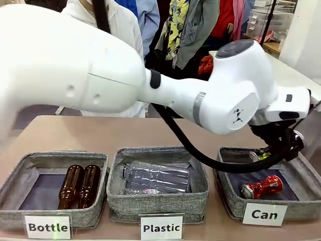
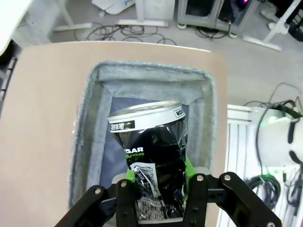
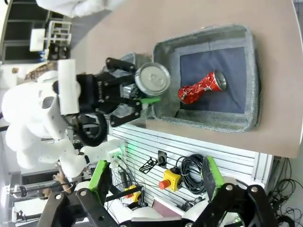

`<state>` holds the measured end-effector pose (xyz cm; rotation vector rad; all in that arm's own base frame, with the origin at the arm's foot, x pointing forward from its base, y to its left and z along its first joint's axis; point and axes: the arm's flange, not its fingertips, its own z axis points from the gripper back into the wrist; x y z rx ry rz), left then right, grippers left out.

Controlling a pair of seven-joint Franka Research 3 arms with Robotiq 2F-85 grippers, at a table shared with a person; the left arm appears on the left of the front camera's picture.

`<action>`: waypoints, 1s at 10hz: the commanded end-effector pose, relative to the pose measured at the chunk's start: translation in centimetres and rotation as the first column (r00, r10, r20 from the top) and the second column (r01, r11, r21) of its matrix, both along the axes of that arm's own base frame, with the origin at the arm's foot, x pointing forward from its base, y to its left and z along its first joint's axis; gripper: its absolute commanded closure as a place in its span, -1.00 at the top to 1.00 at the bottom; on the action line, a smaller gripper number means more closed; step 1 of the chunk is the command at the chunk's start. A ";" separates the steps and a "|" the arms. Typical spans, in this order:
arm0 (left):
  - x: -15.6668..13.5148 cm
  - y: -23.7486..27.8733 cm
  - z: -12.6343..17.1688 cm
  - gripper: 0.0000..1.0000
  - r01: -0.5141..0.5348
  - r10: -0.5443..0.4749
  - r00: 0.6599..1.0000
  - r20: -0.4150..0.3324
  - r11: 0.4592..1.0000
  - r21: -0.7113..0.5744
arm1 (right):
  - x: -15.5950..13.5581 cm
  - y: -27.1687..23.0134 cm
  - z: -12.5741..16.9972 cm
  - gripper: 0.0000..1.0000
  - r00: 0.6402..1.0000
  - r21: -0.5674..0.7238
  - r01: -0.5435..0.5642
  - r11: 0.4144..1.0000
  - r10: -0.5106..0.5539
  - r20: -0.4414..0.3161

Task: Sort the can waste into the basket.
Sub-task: Pick up the can waste from the table and place it in the right Fabric basket.

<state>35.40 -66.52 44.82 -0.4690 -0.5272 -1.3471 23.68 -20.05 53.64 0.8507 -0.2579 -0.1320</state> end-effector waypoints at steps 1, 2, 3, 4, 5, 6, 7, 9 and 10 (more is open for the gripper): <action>1.7 -1.9 -0.5 -1.00 -0.047 0.047 0.999 0.014 0.999 0.026 | 0.4 -0.1 0.4 1.00 1.000 -0.004 0.000 1.000 0.000 0.003; 2.1 -1.9 -0.5 -1.00 -0.057 0.057 0.998 0.001 0.998 0.039 | 0.4 -0.1 0.4 1.00 1.000 -0.004 0.000 1.000 0.000 0.003; 2.4 -1.7 -0.6 -1.00 -0.060 0.060 0.998 0.007 0.997 0.038 | 0.4 -0.1 0.4 1.00 1.000 -0.004 0.000 1.000 0.000 0.003; 2.6 -1.6 -0.9 -1.00 -0.070 0.069 0.997 0.016 0.996 0.051 | 0.4 -0.1 0.4 1.00 1.000 -0.004 0.000 1.000 0.000 0.003; 2.7 -1.5 -1.1 0.81 -0.076 0.076 0.997 0.010 0.995 0.064 | 0.4 -0.1 0.4 1.00 1.000 -0.004 0.000 1.000 0.000 0.003; 2.7 -1.2 -1.2 0.89 -0.075 0.075 0.997 0.011 0.995 0.066 | 0.4 -0.1 0.4 1.00 1.000 -0.004 0.000 1.000 0.000 0.003; 2.6 -0.9 -1.1 1.00 -0.074 0.073 0.997 0.019 0.995 0.063 | 0.4 -0.1 0.4 1.00 1.000 -0.004 0.000 1.000 0.000 0.003; 2.4 0.2 -0.6 1.00 -0.080 0.079 0.997 0.007 0.996 0.043 | 0.4 -0.1 0.4 1.00 1.000 -0.004 0.000 1.000 0.000 0.003; 2.4 0.8 -0.3 1.00 -0.085 0.085 0.996 0.005 0.996 0.031 | 0.4 -0.1 0.4 1.00 1.000 -0.004 0.000 1.000 0.000 0.003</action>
